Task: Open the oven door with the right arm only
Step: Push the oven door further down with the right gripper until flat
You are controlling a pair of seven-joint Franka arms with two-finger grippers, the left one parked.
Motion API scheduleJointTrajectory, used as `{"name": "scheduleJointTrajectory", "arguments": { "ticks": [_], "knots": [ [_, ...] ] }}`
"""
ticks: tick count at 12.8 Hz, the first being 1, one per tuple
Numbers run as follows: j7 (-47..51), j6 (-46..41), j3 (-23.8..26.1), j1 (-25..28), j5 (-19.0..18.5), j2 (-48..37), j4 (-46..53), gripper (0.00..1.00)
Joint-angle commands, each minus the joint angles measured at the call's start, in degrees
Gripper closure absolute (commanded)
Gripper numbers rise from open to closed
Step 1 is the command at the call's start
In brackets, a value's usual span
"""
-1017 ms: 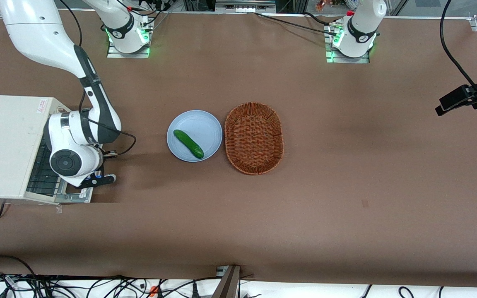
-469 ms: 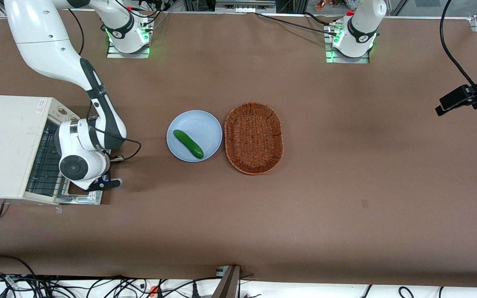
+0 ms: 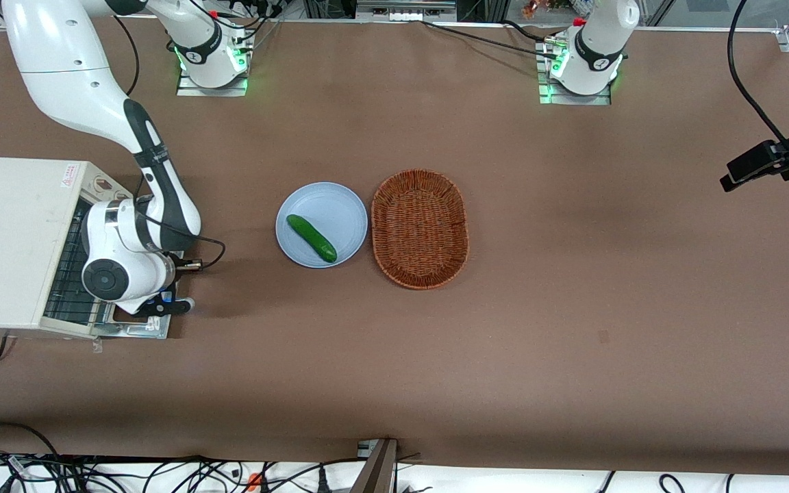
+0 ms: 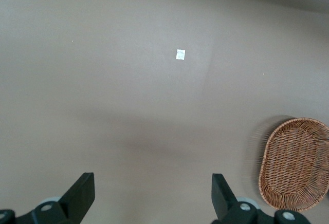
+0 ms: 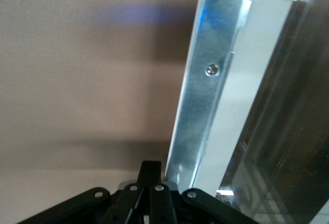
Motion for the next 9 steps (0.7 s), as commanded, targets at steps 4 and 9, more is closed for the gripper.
{"name": "scheduleJointTrajectory", "arguments": {
  "ticks": [4,9],
  "knots": [
    [6.52,-4.19,-0.85,2.04,3.29,-0.55,2.12,1.0],
    [6.89,-9.4,-0.58,2.84,7.96,-0.64,5.99,1.0]
  ]
}}
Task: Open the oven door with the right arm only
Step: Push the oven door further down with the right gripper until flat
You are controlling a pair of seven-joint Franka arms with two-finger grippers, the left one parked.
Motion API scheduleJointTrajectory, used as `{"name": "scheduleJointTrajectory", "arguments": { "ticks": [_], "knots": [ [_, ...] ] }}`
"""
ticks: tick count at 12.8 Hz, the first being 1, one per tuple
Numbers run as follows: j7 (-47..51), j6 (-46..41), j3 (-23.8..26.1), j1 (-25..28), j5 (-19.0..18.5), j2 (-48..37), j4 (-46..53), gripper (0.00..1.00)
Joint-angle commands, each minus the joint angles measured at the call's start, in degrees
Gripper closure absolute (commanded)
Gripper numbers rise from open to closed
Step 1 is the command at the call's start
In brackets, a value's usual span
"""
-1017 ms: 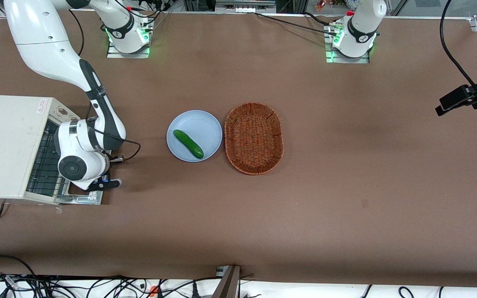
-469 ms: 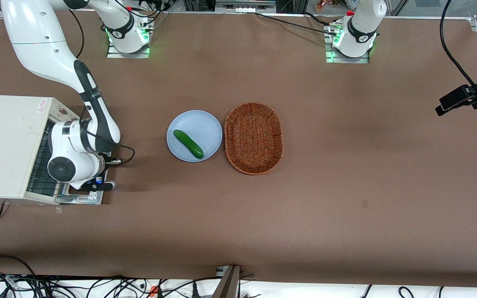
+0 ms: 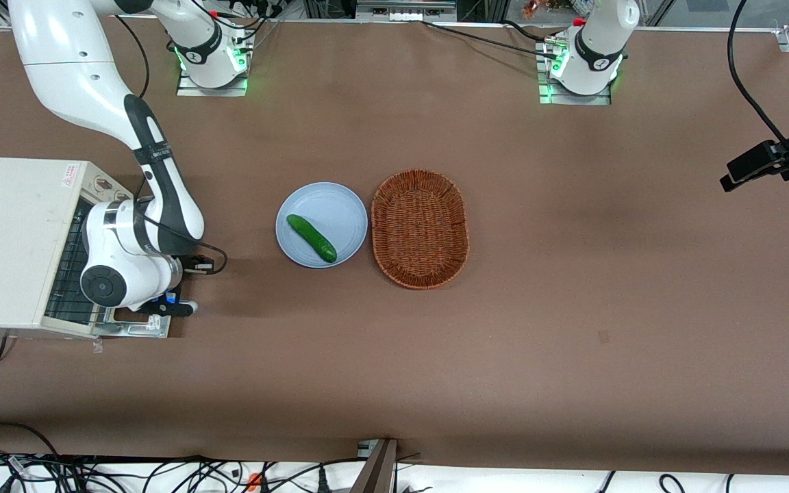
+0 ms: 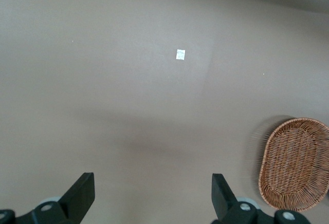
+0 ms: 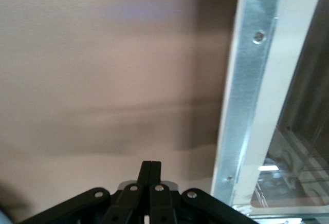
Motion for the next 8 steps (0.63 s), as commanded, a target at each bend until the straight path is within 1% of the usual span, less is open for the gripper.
{"name": "scheduleJointTrajectory", "arguments": {
  "ticks": [1,4,5,8],
  "knots": [
    [-1.45,-2.27,-0.24,-0.32,1.15,-0.77,2.83,1.0],
    [-8.74,-5.43,-0.94,-1.02,1.15,-6.02,5.04,1.0],
    [-9.8,-6.14,-1.03,-1.46,1.06,-8.22,5.05,1.0],
    [-12.44,-12.89,-2.08,-1.64,1.06,-15.6,5.05,1.0]
  ]
}}
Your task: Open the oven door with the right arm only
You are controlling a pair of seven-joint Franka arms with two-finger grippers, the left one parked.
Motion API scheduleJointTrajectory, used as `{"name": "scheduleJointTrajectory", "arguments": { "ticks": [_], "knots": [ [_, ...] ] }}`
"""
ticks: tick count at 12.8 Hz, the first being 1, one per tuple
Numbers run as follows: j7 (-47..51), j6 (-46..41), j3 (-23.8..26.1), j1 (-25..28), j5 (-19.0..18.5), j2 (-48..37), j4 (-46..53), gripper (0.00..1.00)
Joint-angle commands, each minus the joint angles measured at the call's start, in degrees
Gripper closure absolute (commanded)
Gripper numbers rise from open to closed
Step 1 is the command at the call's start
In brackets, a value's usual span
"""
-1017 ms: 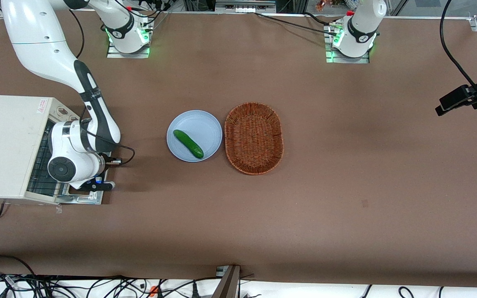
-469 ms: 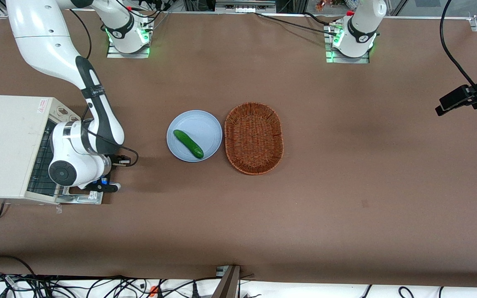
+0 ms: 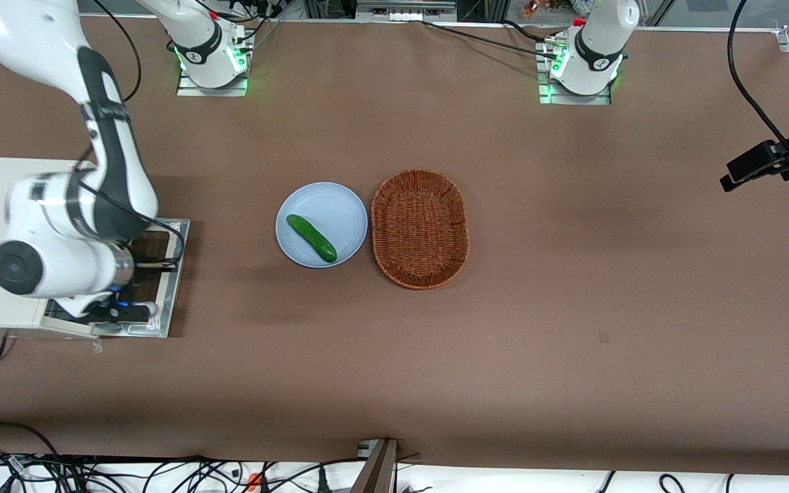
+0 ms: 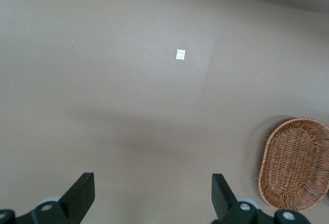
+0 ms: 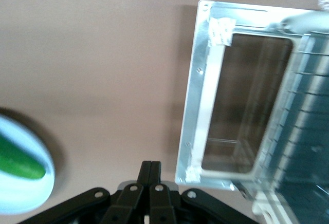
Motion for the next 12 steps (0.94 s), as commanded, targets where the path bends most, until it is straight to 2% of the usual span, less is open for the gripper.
{"name": "scheduleJointTrajectory", "arguments": {
  "ticks": [1,3,4,8,10,11,12],
  "knots": [
    [-3.81,-5.75,-0.88,-0.36,1.03,-7.82,-1.46,1.0],
    [-4.18,-10.93,-1.33,-0.36,0.94,-12.22,-1.46,1.0],
    [-4.35,-12.78,-2.2,-0.36,1.03,-13.54,-1.37,0.96],
    [-4.35,-16.93,-3.7,-0.36,0.6,-20.66,-1.37,0.7],
    [-4.35,-18.94,-4.05,-0.36,0.33,-21.99,-1.37,0.45],
    [-4.27,-20.17,-4.14,-0.36,-0.02,-22.78,-1.37,0.29],
    [-4.87,-20.79,-4.49,-0.62,-0.02,-23.57,-1.37,0.0]
  ]
}}
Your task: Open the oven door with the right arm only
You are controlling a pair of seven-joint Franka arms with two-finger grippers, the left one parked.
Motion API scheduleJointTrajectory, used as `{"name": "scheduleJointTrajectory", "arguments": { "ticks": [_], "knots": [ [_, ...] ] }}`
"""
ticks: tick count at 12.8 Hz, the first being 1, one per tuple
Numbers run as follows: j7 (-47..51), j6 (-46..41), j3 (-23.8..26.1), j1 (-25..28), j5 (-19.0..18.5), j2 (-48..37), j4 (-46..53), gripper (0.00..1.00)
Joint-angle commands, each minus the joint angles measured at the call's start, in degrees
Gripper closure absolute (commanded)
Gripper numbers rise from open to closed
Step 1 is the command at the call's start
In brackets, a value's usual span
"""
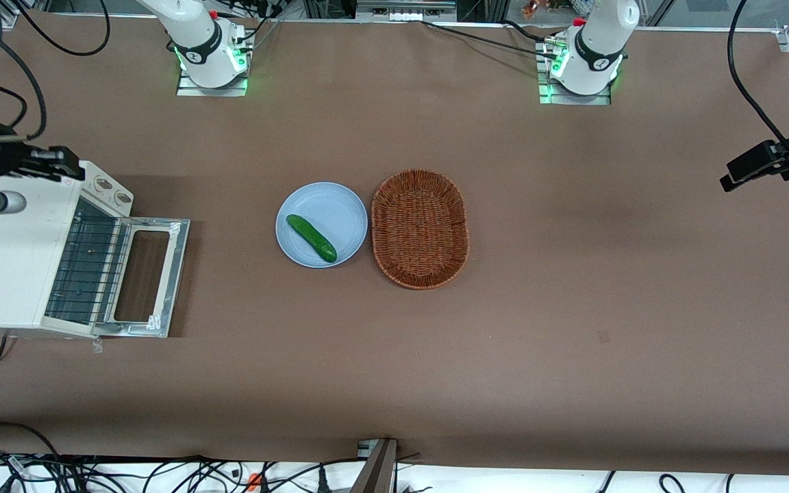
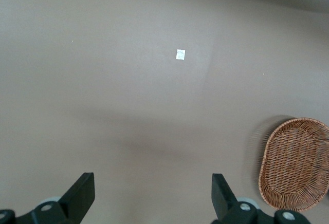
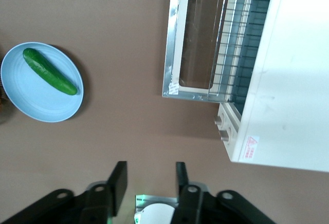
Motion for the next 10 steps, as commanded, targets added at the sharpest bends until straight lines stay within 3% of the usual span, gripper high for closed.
{"name": "scheduleJointTrajectory", "arguments": {
  "ticks": [1,10],
  "knots": [
    [-3.13,-1.12,-0.96,-0.72,0.0,-2.81,-1.33,0.0],
    [-4.29,2.48,-0.35,-3.45,-0.18,-8.36,-4.24,0.0]
  ]
}}
